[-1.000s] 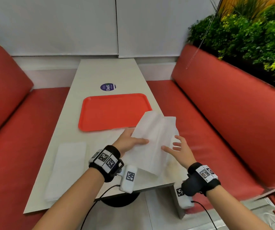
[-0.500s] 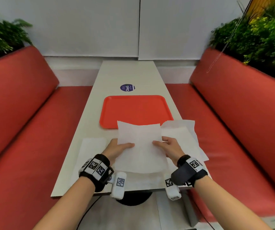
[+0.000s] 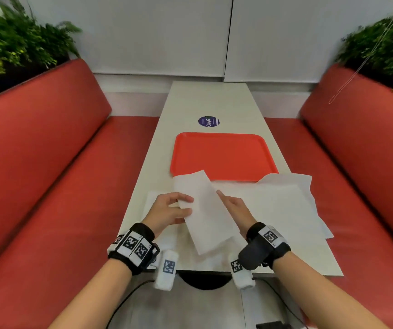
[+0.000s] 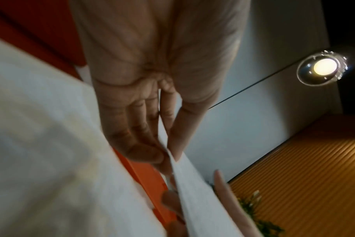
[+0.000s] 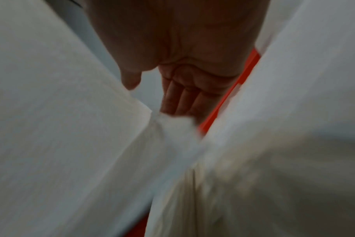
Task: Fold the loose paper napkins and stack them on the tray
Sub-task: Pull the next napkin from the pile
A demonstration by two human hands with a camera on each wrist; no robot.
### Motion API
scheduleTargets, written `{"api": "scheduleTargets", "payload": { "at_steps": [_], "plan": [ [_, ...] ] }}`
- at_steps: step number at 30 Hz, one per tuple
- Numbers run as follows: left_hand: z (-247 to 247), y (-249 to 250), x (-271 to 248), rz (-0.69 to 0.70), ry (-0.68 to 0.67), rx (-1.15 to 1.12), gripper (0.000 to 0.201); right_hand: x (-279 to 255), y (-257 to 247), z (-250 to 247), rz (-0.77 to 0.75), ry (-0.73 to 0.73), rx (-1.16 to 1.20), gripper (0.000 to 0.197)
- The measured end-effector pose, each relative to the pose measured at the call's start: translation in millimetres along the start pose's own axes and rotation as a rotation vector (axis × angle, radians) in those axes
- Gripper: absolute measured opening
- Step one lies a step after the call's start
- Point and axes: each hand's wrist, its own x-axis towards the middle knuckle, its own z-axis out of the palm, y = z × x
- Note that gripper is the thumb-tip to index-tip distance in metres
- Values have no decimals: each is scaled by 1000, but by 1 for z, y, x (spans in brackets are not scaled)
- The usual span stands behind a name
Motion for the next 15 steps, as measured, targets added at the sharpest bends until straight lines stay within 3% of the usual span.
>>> {"api": "scheduleTargets", "payload": {
  "at_steps": [3,7,10,15],
  "plan": [
    [-32,-3,-6,0,-8,111,33,4,-10,28,2,-12,44,36],
    [-76,-3,-6,13,5,189,40,15,-13,62,-127,-101,22,53],
    [-98,-6,-5,16,145,229,36,25,-11,87,-170,-127,-87,41],
    [-115,-26,3,-75,189,292,47,36,6,115,-118,-40,-229,37]
  ]
}}
